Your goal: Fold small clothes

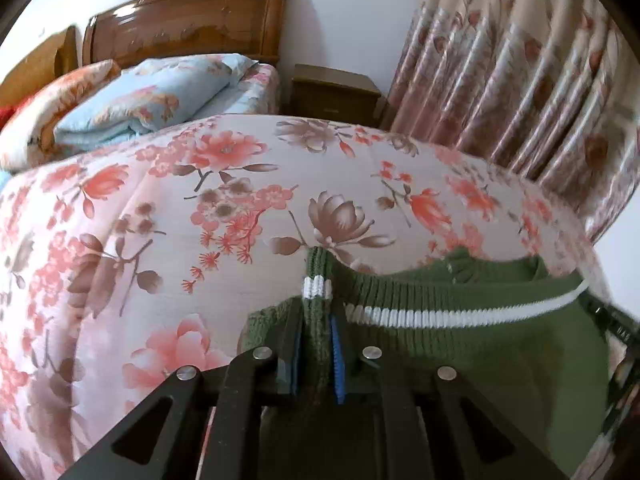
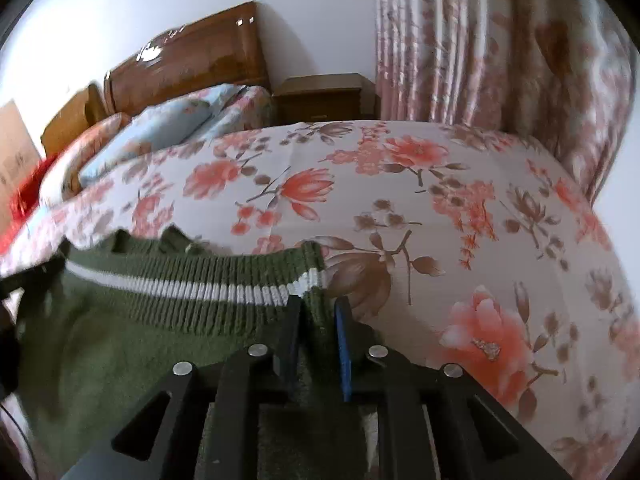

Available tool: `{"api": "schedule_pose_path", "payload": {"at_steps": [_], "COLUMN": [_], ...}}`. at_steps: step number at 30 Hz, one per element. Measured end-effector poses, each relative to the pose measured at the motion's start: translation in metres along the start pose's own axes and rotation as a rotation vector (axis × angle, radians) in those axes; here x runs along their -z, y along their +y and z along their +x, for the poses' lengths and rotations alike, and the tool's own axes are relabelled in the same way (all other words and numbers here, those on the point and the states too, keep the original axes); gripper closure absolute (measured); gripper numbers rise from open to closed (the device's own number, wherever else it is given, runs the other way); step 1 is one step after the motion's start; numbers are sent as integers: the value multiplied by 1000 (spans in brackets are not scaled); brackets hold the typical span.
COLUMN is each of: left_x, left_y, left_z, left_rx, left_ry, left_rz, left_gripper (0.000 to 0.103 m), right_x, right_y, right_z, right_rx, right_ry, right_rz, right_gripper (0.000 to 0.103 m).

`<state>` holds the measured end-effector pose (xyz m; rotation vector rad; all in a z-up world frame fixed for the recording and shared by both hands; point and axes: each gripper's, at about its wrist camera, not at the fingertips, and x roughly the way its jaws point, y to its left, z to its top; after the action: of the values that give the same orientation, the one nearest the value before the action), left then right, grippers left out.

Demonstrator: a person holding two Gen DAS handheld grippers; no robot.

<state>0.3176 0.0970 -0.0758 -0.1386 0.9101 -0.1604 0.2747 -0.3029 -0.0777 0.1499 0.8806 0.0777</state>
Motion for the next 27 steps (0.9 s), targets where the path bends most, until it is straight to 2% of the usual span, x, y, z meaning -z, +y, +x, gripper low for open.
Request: {"api": "schedule_pose_path", "payload": {"at_steps": [1,2,4,6,8,9,11,12,14,16,17,18,19,20,22,24,27], "left_x": [0,1,3,4,5,4,4,5,10,20,24,19,15,14,15,18,19], "left_y": [0,0,1,-3,-14,-25,-53,-62,-83,-90,-85,-73,-62,-52,-40,-38,-44], "left_z": [-1,-3,-16,-40,-58,-63,-58,-53,-32,-2,11,4,4,5,4,3,4], "left_rx": [3,9,15,-37,-47,-26,40,48,14,-74,-83,-11,32,61,139,158,125], "left_ry": [-2,-4,-38,-139,-210,-222,-178,-156,-88,-18,28,8,22,29,20,12,6], "left_rz": [-2,-5,-11,-16,0,18,84,109,181,269,282,228,172,139,116,98,122], "left_gripper": [89,87,86,79,70,68,62,61,59,59,59,59,59,60,60,60,60], "right_x": [0,-1,-5,-7,-12,-14,-15,-12,-2,13,19,17,13,11,9,9,11], "right_y": [-1,2,1,3,19,33,71,95,128,145,143,136,126,117,99,97,109], "right_z": [0,-1,-10,-35,-56,-62,-59,-49,-28,1,10,9,8,8,10,9,11], "right_rx": [13,14,6,37,2,-14,-61,-103,-110,-50,-37,-62,-67,-59,-109,-118,-65], "right_ry": [-1,-2,-24,-102,-160,-178,-155,-116,-57,27,19,13,32,33,47,38,30], "right_rz": [7,9,24,53,27,-15,-133,-208,-305,-379,-383,-343,-281,-240,-153,-129,-172], "right_gripper": [82,0,0,0,0,0,0,0,0,0,0,0,0,0,0,0,0]}}
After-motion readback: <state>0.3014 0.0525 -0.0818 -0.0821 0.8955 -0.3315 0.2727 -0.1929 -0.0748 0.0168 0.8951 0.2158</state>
